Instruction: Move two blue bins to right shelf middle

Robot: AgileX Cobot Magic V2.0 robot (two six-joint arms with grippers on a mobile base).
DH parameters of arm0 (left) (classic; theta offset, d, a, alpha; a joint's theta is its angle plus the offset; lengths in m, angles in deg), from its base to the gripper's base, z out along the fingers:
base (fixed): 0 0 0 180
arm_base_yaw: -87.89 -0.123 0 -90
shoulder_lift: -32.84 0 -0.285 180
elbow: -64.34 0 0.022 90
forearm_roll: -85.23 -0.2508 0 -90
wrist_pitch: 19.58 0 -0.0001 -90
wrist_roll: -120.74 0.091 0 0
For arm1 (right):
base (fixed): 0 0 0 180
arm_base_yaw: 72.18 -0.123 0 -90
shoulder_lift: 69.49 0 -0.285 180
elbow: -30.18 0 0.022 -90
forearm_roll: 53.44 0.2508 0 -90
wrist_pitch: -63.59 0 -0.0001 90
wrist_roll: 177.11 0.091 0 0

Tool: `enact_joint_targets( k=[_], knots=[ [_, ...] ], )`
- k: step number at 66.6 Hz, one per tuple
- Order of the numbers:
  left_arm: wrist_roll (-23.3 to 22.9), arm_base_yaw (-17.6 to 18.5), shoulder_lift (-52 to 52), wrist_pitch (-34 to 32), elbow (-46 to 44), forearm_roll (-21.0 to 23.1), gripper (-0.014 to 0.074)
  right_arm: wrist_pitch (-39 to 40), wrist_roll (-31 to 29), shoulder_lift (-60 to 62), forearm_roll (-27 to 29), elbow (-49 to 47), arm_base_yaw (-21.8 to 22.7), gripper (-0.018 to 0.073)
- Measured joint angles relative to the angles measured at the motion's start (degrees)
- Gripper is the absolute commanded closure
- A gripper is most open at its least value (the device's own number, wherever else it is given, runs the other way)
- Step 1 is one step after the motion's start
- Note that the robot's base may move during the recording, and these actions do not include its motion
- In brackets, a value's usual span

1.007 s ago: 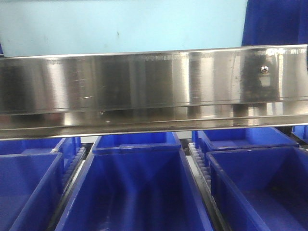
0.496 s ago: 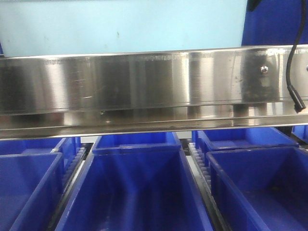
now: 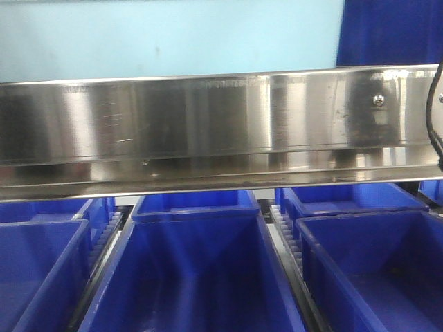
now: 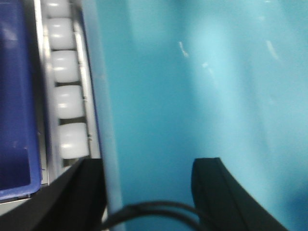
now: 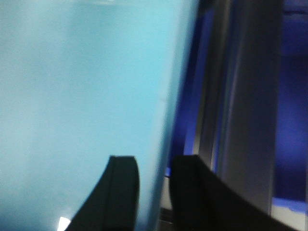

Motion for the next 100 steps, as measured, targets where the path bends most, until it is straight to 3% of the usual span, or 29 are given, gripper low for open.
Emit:
enact_joint_targets(
  k=[33,56,77,100],
  knots=[
    [-0.12,-0.13,0.37,-0.12,0.26,0.33,0.0707,0.13,-0.24,2.16,0.20,1.00,-0.10,0.0716],
    [-0.23,-0.13,7.40,-2.88,1.68,3.18,0.0707,2.37,-0.24,8.29,0.09,2.06,-0.18,0.0716],
    [-0.24,-0.13,10.77,-5.33,-6.47,3.72,0.0707,9.56,0.26,14.63,-0.14,1.96,-0.18,0.0716],
    [0.08,-0.25,11.24,-6.27,-9.68,5.46,0.0707,8.90,0.69,15.36,-1.01,-5.72,-0.18,0.0716]
  ],
)
